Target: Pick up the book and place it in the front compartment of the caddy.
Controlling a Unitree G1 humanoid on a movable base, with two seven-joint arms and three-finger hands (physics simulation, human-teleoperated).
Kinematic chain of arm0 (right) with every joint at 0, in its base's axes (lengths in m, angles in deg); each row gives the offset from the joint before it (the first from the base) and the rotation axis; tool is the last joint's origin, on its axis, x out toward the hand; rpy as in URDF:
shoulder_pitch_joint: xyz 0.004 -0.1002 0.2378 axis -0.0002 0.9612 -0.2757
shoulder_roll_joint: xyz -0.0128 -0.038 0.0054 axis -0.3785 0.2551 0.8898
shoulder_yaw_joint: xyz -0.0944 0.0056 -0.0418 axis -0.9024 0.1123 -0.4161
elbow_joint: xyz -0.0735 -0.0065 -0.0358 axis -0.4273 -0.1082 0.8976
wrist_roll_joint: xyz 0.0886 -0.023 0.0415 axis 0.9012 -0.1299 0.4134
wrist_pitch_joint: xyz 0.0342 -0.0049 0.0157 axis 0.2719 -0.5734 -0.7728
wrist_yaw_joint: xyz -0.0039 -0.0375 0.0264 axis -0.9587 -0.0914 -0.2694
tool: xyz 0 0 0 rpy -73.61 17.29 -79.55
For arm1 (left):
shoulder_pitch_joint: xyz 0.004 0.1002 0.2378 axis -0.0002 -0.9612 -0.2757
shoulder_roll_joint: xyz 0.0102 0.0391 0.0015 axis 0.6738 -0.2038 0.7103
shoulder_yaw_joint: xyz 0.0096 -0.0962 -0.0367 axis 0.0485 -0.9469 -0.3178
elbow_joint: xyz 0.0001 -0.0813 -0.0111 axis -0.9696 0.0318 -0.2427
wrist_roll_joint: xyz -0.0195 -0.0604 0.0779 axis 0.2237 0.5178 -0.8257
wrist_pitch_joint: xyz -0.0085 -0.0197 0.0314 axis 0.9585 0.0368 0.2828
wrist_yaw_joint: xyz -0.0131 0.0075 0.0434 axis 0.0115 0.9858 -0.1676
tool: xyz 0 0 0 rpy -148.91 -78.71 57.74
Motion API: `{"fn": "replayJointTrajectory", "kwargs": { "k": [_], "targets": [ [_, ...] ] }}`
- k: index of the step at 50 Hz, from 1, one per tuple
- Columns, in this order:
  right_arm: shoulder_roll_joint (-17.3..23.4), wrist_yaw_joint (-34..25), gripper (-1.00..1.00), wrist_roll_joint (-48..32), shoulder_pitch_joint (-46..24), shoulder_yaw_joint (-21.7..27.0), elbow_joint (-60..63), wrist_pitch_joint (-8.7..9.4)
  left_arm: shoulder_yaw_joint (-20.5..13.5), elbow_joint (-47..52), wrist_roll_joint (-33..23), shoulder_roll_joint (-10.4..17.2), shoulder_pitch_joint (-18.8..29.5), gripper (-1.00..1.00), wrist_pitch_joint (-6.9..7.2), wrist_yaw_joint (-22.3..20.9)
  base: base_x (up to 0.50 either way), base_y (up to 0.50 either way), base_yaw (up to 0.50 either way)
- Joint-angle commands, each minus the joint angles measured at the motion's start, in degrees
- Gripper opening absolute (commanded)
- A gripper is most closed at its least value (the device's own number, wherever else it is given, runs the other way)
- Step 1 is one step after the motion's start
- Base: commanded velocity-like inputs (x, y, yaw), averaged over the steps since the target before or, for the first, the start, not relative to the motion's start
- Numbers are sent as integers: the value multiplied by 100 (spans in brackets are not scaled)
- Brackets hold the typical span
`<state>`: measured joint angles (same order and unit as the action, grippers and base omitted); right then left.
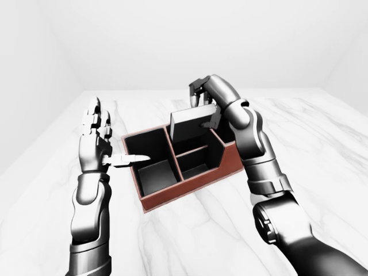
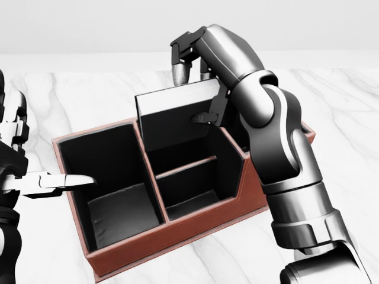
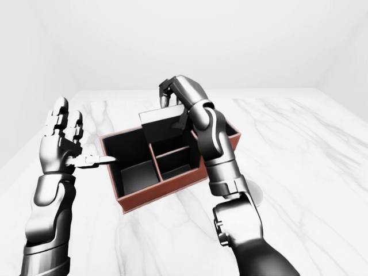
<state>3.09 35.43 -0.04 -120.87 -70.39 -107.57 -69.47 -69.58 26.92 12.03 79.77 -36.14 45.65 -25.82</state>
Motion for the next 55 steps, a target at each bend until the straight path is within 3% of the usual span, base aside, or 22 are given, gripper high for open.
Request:
{"fn": "replayJointTrajectory", "kwargs": {
  "k": [1,55],
  "targets": [
    [78,271,-100,121,-198,107,-213,0,8,-44,-5,-2,7,100,0,-2,0,0,0],
    [66,897,-100,175,-913,33,-2147,0,-7,13,21,3,5,100,0,5,0,0,0]
  ]
}}
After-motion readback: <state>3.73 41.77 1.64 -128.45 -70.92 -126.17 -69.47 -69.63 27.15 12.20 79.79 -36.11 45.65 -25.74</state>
